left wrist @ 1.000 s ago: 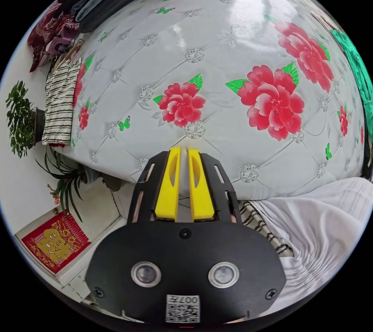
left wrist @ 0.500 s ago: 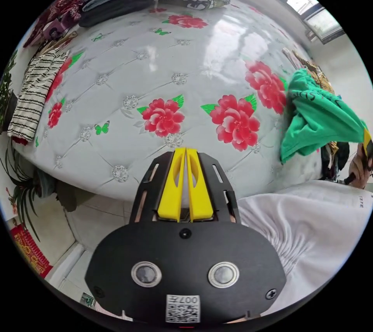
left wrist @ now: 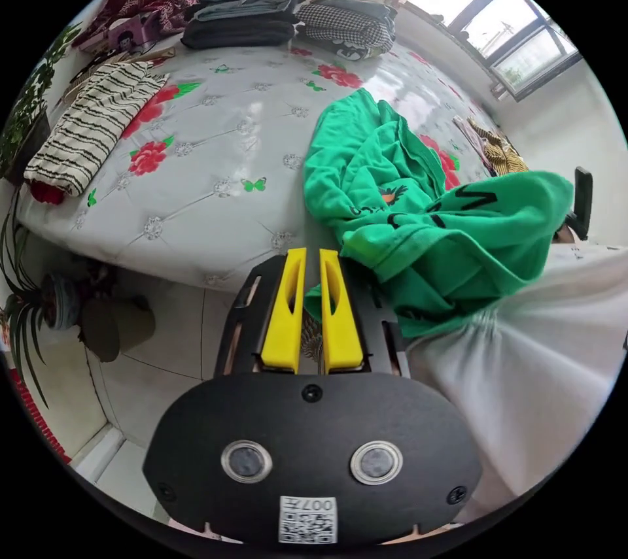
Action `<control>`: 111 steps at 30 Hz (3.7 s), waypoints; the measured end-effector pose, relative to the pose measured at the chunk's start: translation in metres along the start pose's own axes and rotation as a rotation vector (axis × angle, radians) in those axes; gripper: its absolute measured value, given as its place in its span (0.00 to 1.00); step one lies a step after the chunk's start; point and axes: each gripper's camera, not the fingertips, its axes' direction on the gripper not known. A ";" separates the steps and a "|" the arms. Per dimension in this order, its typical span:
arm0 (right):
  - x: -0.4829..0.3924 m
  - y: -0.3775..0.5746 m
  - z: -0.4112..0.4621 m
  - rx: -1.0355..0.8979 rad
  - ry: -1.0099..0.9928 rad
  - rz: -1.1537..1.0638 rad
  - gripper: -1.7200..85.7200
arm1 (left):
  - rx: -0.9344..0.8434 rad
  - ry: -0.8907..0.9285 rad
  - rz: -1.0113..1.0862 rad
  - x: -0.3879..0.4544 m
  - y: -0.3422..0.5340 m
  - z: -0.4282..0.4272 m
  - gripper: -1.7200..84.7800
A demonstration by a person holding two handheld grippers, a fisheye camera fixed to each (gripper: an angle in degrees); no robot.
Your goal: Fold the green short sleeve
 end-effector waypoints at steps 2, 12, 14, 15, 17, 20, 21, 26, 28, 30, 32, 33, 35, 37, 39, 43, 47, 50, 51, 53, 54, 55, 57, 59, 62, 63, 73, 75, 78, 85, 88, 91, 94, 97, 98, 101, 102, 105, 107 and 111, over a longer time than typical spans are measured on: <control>0.012 0.009 0.009 -0.029 0.029 0.037 0.08 | 0.012 0.016 0.078 -0.011 0.022 -0.019 0.11; -0.009 -0.024 0.080 -0.164 -0.133 -0.121 0.12 | -0.049 0.148 0.188 -0.024 0.017 -0.007 0.04; -0.025 -0.043 0.082 -0.165 -0.216 -0.214 0.13 | -0.032 0.176 0.166 -0.016 -0.009 -0.011 0.02; -0.029 -0.048 0.080 -0.160 -0.229 -0.239 0.13 | -0.014 0.190 0.176 -0.013 -0.015 -0.016 0.02; -0.043 -0.062 0.069 -0.116 -0.239 -0.318 0.14 | 0.121 0.255 0.193 -0.005 -0.034 -0.048 0.01; -0.052 -0.068 0.059 -0.084 -0.221 -0.349 0.15 | 0.242 0.393 0.173 -0.008 -0.050 -0.089 0.01; -0.053 -0.067 0.058 -0.084 -0.220 -0.349 0.14 | 0.272 0.433 0.170 -0.010 -0.051 -0.097 0.01; -0.033 -0.048 0.047 0.007 -0.044 -0.203 0.07 | 0.306 0.349 0.197 -0.012 -0.038 -0.136 0.01; -0.018 -0.041 0.033 0.045 -0.061 -0.148 0.06 | 0.346 0.382 0.143 -0.024 -0.022 -0.147 0.01; -0.004 -0.033 0.014 0.111 -0.058 -0.099 0.05 | 0.404 0.454 0.075 -0.039 -0.005 -0.162 0.01; 0.010 -0.024 -0.025 0.241 -0.051 -0.052 0.05 | 0.532 0.535 0.008 -0.059 0.017 -0.192 0.01; 0.013 -0.023 -0.038 0.276 -0.053 -0.046 0.04 | 0.572 0.563 -0.003 -0.064 0.021 -0.202 0.01; 0.017 -0.020 -0.092 0.407 -0.035 -0.051 0.04 | 0.710 0.619 -0.002 -0.076 0.032 -0.245 0.01; 0.009 -0.020 -0.138 0.503 -0.020 -0.106 0.04 | 0.785 0.616 0.064 -0.070 0.035 -0.281 0.01; -0.009 -0.021 -0.183 0.591 0.033 -0.183 0.03 | 0.864 0.642 0.155 -0.055 0.038 -0.319 0.01; -0.072 -0.010 -0.283 0.816 0.223 -0.397 0.03 | 1.111 0.640 0.445 0.003 0.053 -0.421 0.01; -0.107 0.010 -0.347 1.014 0.277 -0.479 0.03 | 1.368 0.657 0.678 0.053 0.076 -0.494 0.01; -0.105 0.017 -0.338 1.003 0.163 -0.504 0.02 | 1.490 0.526 0.608 0.069 0.077 -0.499 0.01; -0.103 0.017 -0.330 0.973 0.135 -0.522 0.02 | 1.489 0.485 0.567 0.069 0.072 -0.495 0.01; -0.091 0.007 -0.276 0.786 -0.001 -0.538 0.02 | 1.356 0.275 0.410 0.066 0.039 -0.457 0.02; -0.086 0.003 -0.258 0.727 -0.036 -0.520 0.02 | 1.287 0.232 0.374 0.063 0.027 -0.443 0.02; -0.076 -0.007 -0.218 0.599 -0.087 -0.463 0.02 | 1.131 0.183 0.299 0.052 0.006 -0.411 0.03; -0.063 -0.012 -0.153 0.454 -0.104 -0.372 0.02 | 0.930 0.202 0.226 0.026 -0.009 -0.358 0.09; -0.047 -0.009 -0.082 0.326 -0.127 -0.259 0.02 | 0.747 0.196 0.141 -0.004 0.004 -0.297 0.14; -0.031 -0.005 -0.042 0.289 -0.246 -0.176 0.02 | 0.564 0.075 0.078 -0.017 0.043 -0.246 0.16; -0.029 -0.006 -0.039 0.291 -0.271 -0.167 0.02 | 0.520 0.062 0.076 -0.018 0.050 -0.237 0.16; -0.107 -0.054 -0.001 0.124 -0.407 -0.506 0.02 | 0.169 0.216 0.252 0.063 0.051 -0.123 0.12; -0.120 -0.060 0.004 0.071 -0.367 -0.573 0.02 | 0.252 0.162 0.262 0.069 0.047 -0.135 0.03; -0.108 -0.077 -0.013 0.109 -0.319 -0.604 0.04 | 0.249 0.173 0.329 0.068 0.046 -0.147 0.01; 0.013 -0.158 0.045 0.036 -0.303 -0.242 0.06 | 0.253 0.214 0.331 0.063 0.076 -0.151 0.01; 0.043 -0.177 0.099 -0.044 -0.165 -0.148 0.07 | 0.262 0.241 0.332 0.064 0.087 -0.154 0.01; 0.042 -0.189 0.161 -0.192 -0.087 -0.166 0.09 | 0.253 0.236 0.346 0.067 0.099 -0.155 0.01; 0.016 -0.200 0.206 -0.272 -0.067 -0.222 0.10 | 0.249 0.244 0.323 0.064 0.111 -0.158 0.01; -0.006 -0.214 0.240 -0.342 -0.131 -0.195 0.08 | 0.241 0.231 0.305 0.061 0.122 -0.162 0.01; -0.013 -0.217 0.254 -0.402 -0.111 -0.173 0.07 | 0.233 0.219 0.304 0.060 0.125 -0.164 0.01; -0.021 -0.223 0.232 -0.293 -0.056 -0.115 0.03 | 0.211 0.146 0.305 0.055 0.130 -0.172 0.01; -0.019 -0.225 0.216 -0.227 -0.066 -0.093 0.03 | 0.204 0.122 0.303 0.052 0.131 -0.175 0.01; -0.005 -0.227 0.106 0.103 -0.110 0.008 0.02 | 0.204 -0.014 0.272 0.034 0.129 -0.194 0.01; -0.009 -0.211 0.000 0.350 -0.072 -0.009 0.02 | 0.251 -0.076 0.239 0.016 0.119 -0.215 0.01; -0.036 -0.147 -0.156 0.710 0.024 -0.049 0.02 | 0.442 -0.176 0.281 0.015 0.099 -0.269 0.01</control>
